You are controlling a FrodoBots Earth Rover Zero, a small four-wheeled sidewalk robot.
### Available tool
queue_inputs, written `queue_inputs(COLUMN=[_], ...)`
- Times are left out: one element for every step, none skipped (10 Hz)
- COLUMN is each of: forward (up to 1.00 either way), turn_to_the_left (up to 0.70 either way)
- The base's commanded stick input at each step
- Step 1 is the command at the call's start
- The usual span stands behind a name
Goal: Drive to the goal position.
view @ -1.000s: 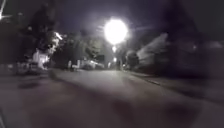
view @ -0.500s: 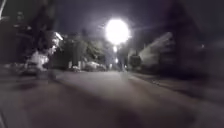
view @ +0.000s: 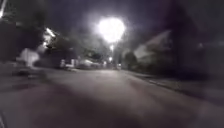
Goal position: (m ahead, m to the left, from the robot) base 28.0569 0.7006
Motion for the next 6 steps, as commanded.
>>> queue_inputs(forward=[0.7,0.7,0.7,0.7,0.7,0.7], turn_to_the_left=[0.0,0.0,0.0,0.0,0.0,0.0])
